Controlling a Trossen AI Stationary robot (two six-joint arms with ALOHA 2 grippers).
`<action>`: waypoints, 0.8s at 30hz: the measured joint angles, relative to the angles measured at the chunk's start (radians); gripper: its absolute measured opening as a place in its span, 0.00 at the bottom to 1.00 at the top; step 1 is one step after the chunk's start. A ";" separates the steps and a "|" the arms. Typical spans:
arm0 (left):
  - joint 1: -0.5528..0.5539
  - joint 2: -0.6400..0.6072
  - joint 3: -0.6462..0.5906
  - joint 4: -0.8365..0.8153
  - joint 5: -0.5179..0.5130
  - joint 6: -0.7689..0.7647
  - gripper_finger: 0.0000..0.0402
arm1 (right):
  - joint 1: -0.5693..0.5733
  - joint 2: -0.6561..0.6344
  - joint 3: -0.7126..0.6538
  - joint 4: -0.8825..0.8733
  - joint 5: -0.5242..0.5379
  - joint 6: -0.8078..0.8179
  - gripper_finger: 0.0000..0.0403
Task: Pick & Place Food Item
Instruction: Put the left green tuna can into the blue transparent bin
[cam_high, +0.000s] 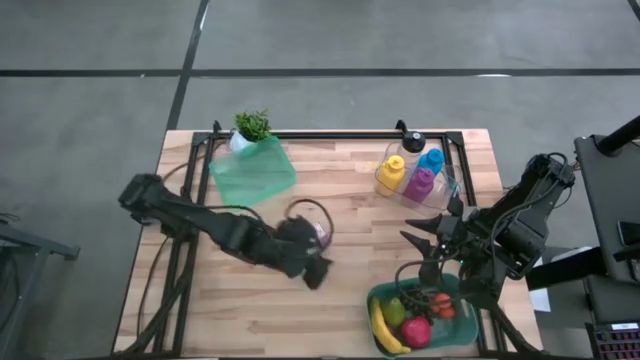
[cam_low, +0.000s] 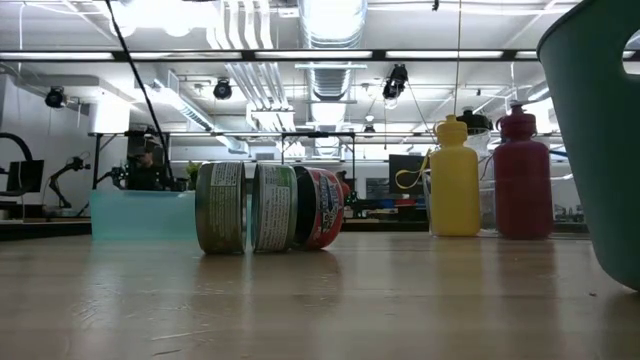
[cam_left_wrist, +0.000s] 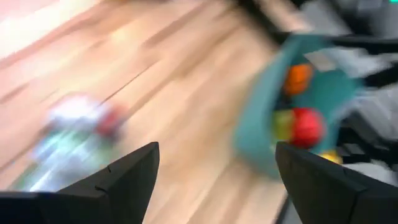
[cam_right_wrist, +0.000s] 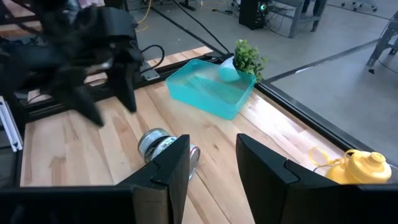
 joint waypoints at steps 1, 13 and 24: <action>-0.005 -0.013 0.000 -0.084 -0.003 -0.071 0.81 | 0.000 0.000 0.000 -0.001 0.000 0.000 0.31; 0.005 -0.065 0.000 -0.551 0.189 -0.743 0.81 | 0.000 0.000 0.000 -0.001 0.000 0.000 0.31; 0.150 0.013 0.000 -0.528 0.335 -0.811 0.81 | 0.000 0.000 0.000 -0.001 0.000 0.000 0.31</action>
